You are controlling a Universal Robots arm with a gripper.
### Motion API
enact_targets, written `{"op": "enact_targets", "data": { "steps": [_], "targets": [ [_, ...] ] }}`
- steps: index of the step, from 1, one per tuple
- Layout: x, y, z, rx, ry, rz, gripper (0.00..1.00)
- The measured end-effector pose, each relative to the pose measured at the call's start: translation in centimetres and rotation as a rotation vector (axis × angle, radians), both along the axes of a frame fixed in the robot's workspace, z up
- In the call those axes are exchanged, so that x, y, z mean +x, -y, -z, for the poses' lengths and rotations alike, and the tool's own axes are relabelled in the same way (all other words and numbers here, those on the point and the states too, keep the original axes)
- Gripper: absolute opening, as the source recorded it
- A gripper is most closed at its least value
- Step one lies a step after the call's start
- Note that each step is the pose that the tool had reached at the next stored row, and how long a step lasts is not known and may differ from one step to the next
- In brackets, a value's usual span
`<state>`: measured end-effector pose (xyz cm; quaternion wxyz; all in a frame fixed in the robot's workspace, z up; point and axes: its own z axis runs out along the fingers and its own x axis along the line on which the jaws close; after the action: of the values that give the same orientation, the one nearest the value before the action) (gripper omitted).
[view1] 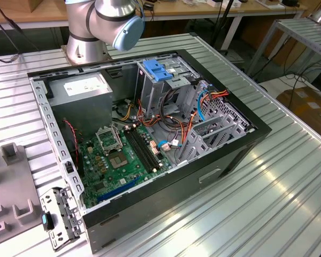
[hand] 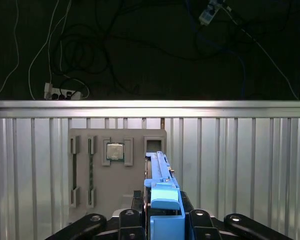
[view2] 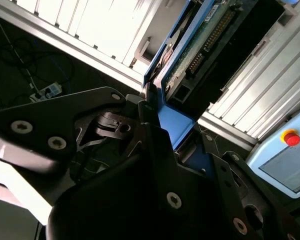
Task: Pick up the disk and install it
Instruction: 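Pick up the disk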
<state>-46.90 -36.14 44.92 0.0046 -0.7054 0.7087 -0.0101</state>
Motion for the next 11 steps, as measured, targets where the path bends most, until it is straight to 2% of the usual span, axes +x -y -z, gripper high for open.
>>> {"op": "enact_targets", "data": {
  "steps": [11],
  "targets": [
    [0.00,0.00,-1.37,0.0001,0.0000,0.000,0.37]
  ]
}}
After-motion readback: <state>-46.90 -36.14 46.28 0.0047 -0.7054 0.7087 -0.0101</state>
